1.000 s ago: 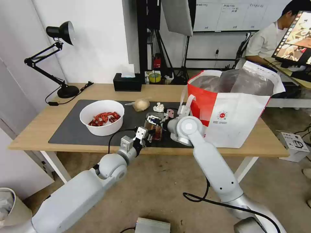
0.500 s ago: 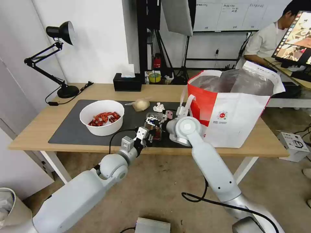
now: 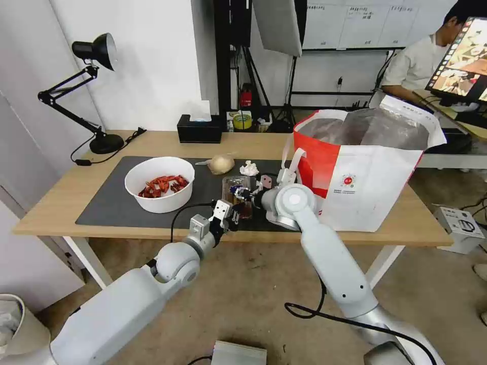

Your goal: Pick up the trash from the table and place it into the takeout bag.

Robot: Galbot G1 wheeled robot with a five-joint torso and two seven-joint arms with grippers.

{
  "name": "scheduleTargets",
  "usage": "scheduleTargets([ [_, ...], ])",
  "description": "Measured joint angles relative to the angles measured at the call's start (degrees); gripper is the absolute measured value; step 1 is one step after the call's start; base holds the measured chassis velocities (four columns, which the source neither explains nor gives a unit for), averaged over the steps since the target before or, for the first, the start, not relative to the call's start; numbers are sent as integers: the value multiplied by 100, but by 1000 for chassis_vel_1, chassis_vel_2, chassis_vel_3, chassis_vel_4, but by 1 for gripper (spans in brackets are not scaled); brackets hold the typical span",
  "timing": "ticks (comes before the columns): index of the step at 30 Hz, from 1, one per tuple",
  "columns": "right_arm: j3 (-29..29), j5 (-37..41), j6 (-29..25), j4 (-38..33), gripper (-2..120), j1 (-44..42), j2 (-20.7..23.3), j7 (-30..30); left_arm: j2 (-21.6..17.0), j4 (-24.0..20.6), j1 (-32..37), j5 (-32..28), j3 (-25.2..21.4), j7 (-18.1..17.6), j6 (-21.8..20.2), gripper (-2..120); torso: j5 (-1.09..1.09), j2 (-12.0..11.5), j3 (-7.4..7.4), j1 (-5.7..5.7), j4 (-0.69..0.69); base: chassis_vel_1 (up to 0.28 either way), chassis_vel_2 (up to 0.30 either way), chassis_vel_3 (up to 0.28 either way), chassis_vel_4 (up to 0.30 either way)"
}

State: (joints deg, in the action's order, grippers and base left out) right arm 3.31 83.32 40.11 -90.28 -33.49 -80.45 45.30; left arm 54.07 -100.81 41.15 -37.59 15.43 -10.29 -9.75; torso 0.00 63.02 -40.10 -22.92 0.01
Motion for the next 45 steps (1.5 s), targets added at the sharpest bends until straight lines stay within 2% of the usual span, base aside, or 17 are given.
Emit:
scheduleTargets([
  [5,23,-1,-2,-25,15,-20,22,5,-25,-21,0,-7,-5,-9,2,0,0,0,0,0,0,0,0,0,0],
  [6,23,-1,-2,-25,15,-20,22,5,-25,-21,0,-7,-5,-9,2,0,0,0,0,0,0,0,0,0,0],
  [8,29,-1,-3,-40,3,-25,24,6,-34,-29,2,-10,-10,-11,4,0,0,0,0,0,0,0,0,0,0],
  [9,31,-1,-3,-42,1,-26,24,6,-34,-30,3,-11,-12,-12,4,0,0,0,0,0,-1,0,0,0,0],
  [22,114,5,-13,-47,0,-110,9,-9,-41,-102,72,-35,-130,-25,10,0,0,0,0,0,-1,0,0,0,0],
  [26,152,6,-23,-33,0,-97,-5,-68,-189,-223,129,-51,-212,-23,10,0,0,0,0,0,-1,0,0,0,0],
  [31,186,4,-37,-38,0,-78,-6,-158,-416,-473,413,-69,-521,-16,14,0,-1,0,-1,0,-1,0,0,0,0],
  [36,211,-32,-148,-95,0,-82,7,-349,-612,-893,1039,10,-1115,-148,16,0,-2,0,-1,0,0,0,0,0,0],
  [38,207,-46,-164,-102,0,-83,11,-394,-659,-990,1194,25,-1298,-168,16,5,-1,0,-1,0,0,0,0,0,0],
  [40,178,-79,-201,-146,0,-78,21,-548,-828,-1270,1742,47,-1874,-193,26,15,-1,0,-1,0,-2,0,0,0,0],
  [42,176,-87,-214,-206,0,-78,52,-602,-938,-1402,2032,51,-2159,-220,112,23,-1,0,0,0,-3,0,0,0,0],
  [45,177,-90,-222,-262,0,-85,83,-633,-1001,-1472,2198,52,-2300,-236,166,28,-1,0,0,0,-2,0,0,0,0],
])
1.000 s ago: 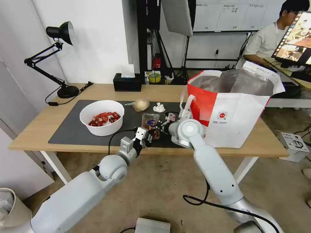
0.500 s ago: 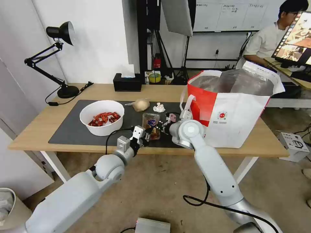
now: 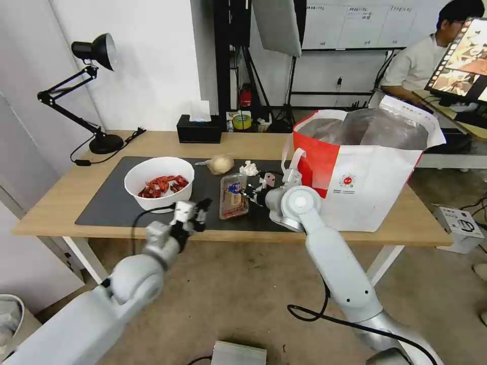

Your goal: Pick up the trash from the table and place it into the takeout bag.

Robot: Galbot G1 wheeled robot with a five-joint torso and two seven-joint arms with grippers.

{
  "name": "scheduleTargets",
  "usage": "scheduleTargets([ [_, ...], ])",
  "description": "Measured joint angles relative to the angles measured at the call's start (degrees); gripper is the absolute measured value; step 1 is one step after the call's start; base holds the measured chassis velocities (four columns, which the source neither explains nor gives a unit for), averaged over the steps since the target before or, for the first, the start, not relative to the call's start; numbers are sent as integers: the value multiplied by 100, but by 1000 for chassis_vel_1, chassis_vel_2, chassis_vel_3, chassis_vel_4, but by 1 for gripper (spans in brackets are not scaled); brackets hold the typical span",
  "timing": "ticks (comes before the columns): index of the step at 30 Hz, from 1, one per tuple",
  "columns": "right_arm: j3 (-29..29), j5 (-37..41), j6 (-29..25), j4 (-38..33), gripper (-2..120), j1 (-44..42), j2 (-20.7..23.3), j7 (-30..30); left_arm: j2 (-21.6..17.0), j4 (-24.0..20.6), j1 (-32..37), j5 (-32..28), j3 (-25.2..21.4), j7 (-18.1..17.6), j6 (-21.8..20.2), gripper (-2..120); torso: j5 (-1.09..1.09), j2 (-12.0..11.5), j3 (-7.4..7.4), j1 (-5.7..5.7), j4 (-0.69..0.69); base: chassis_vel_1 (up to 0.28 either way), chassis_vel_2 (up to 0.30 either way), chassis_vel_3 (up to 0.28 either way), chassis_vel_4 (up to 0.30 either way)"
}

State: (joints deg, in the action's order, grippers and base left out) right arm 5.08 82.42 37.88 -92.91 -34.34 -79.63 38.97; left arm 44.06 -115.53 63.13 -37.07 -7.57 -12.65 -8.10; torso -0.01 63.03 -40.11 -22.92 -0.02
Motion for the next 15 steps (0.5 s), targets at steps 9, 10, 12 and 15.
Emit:
scheduleTargets([
  [9,47,-6,-49,-306,0,-27,105,-92,-26,-264,602,47,-519,-97,131,65,0,0,0,0,2,0,0,0,0],
  [10,58,-6,-54,-338,0,-27,122,-115,-25,-272,623,49,-538,-100,133,69,0,0,0,0,2,0,0,0,0],
  [12,84,-6,-80,-441,0,-27,187,-184,-22,-294,692,55,-603,-105,135,75,1,0,0,0,2,0,0,0,0],
  [15,150,47,-126,-702,0,46,330,-263,-20,-317,833,64,-721,-108,154,90,1,0,0,0,2,0,0,0,0],
])
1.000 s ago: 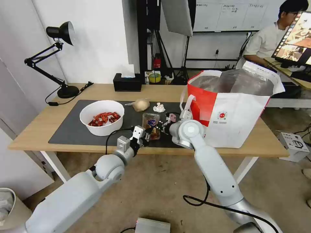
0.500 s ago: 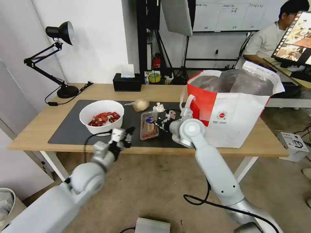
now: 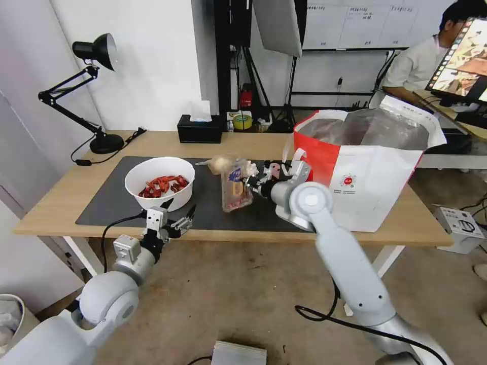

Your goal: Pick up the trash from the table and place it into the takeout bag.

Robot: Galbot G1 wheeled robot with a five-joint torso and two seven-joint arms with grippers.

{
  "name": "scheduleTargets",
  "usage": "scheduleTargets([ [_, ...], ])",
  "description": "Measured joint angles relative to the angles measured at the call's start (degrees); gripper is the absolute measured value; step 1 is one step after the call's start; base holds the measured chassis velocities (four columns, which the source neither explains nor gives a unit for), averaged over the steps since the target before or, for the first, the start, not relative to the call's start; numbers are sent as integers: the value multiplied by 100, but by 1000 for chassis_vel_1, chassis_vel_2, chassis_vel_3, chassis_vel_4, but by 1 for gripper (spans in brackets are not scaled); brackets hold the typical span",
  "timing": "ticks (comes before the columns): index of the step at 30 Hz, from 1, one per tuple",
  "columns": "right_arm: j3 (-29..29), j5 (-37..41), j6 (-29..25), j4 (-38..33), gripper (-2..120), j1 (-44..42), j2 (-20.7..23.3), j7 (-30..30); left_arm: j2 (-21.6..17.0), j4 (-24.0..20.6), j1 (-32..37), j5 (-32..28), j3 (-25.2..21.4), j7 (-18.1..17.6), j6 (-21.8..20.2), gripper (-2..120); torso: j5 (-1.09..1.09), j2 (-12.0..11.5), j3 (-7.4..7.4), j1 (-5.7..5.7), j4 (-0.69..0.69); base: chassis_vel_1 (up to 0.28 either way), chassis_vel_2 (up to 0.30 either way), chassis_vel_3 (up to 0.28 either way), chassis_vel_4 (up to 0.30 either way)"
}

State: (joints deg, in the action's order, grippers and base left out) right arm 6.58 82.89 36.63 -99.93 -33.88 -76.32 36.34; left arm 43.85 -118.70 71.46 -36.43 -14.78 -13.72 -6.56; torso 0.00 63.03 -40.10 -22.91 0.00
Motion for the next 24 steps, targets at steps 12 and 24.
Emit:
scheduleTargets([
  [12,315,428,-137,-605,0,453,327,49,38,7,225,-1,-171,-30,94,100,0,0,0,0,0,0,0,0,0],
  [24,773,1128,-353,-926,0,1067,896,354,109,-151,668,51,-610,-21,112,100,1,0,0,0,-1,0,0,0,0],
])
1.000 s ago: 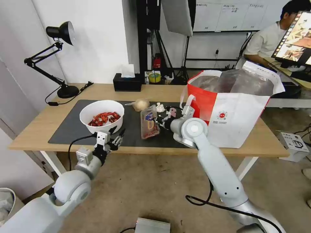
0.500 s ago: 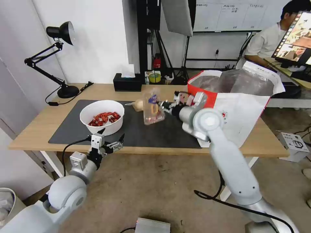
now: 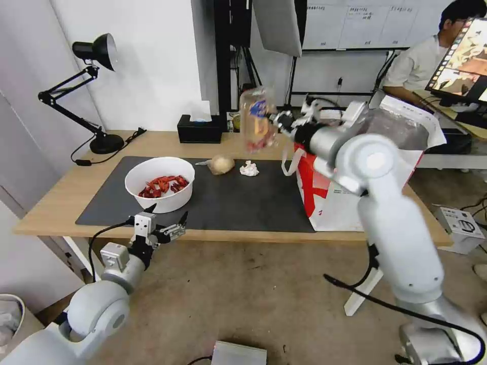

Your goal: Pick up the trash from the table and place it into the takeout bag.

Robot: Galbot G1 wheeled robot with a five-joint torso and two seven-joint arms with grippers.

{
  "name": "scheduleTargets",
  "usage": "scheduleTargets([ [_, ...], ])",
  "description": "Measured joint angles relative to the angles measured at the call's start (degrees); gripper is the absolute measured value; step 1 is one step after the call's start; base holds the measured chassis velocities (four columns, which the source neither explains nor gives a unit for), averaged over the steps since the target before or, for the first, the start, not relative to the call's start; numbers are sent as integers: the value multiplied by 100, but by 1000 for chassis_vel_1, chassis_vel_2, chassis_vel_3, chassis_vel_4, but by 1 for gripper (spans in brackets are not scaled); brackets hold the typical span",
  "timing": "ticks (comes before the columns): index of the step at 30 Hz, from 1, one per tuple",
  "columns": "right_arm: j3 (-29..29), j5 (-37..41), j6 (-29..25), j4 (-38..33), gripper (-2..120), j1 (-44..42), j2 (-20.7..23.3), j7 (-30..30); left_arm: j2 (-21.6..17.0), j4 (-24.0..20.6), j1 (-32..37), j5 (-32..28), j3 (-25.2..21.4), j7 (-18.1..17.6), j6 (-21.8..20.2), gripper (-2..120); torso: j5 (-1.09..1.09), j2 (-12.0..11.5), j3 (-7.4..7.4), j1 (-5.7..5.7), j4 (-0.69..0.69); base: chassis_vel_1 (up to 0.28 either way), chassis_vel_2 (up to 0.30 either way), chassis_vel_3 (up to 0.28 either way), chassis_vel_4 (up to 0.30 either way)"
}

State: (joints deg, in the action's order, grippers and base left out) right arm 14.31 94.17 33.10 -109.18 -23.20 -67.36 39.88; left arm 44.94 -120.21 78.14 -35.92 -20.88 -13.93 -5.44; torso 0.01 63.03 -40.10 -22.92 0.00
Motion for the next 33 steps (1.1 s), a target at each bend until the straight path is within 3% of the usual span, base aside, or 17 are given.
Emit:
scheduleTargets([
  [16,976,331,90,169,0,-13,1018,-97,147,-59,244,133,-126,25,116,100,1,0,0,0,1,0,0,0,0],
  [33,1216,-727,270,428,0,-476,1577,-617,105,-80,218,129,-43,24,170,100,-1,0,0,0,0,0,0,0,0],
])
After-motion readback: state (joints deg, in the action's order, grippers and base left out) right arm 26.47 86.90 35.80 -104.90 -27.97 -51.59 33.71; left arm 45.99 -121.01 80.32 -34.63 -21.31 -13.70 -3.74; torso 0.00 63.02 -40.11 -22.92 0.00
